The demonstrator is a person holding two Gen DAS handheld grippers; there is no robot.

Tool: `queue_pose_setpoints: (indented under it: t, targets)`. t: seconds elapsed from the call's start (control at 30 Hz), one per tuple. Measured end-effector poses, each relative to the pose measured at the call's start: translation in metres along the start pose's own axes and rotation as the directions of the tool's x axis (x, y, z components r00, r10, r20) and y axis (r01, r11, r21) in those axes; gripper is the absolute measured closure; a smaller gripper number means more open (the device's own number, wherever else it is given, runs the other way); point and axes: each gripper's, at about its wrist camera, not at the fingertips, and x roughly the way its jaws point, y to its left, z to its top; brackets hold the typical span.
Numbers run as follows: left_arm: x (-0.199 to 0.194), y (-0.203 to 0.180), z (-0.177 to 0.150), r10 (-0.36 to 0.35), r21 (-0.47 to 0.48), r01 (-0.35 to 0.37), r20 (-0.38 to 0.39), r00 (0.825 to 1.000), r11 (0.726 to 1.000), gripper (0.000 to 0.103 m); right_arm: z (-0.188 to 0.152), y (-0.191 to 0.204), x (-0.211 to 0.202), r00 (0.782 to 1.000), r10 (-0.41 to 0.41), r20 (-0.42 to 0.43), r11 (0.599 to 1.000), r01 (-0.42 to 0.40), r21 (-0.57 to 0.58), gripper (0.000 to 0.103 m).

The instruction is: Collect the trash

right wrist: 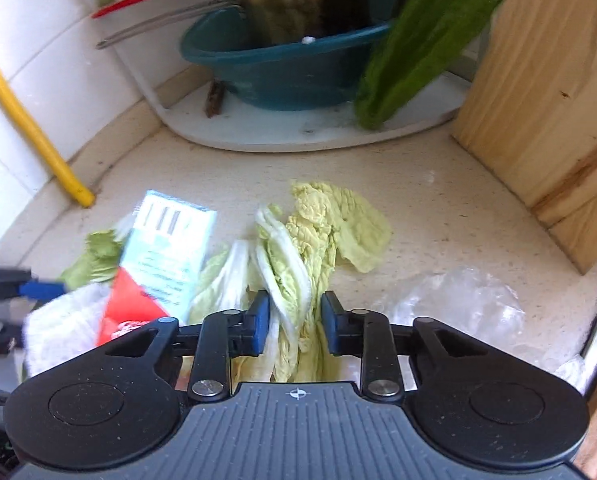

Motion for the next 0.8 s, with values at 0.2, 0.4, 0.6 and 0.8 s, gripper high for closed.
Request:
queue_pose_setpoints:
  t: [0.2, 0.4, 0.6, 0.8]
  targets:
    - [0.025, -0.012, -0.006, 0.153, 0.116, -0.143, -0.080, 0.985, 0.983, 0.018, -0.003, 0.000, -0.011, 0.998, 0.052, 0.032, 0.998, -0.053, 0.035, 0.080]
    - [0.042, -0.028, -0.007, 0.188, 0.181, -0.175, -0.058, 0.980, 0.968, 0.010, 0.000, -0.001, 0.002, 1.000, 0.023, 0.015, 1.000, -0.023, 0.010, 0.070]
    - [0.024, -0.014, -0.004, 0.122, 0.059, -0.119, -0.065, 0.990, 0.991, 0.067, -0.007, 0.007, 0.013, 0.993, -0.110, 0.032, 0.985, 0.113, -0.132, 0.021]
    - [0.012, -0.003, 0.000, 0.082, -0.043, -0.084, -0.037, 0.996, 0.996, 0.092, -0.008, 0.015, 0.009, 1.000, -0.026, 0.018, 0.992, 0.028, -0.122, 0.068]
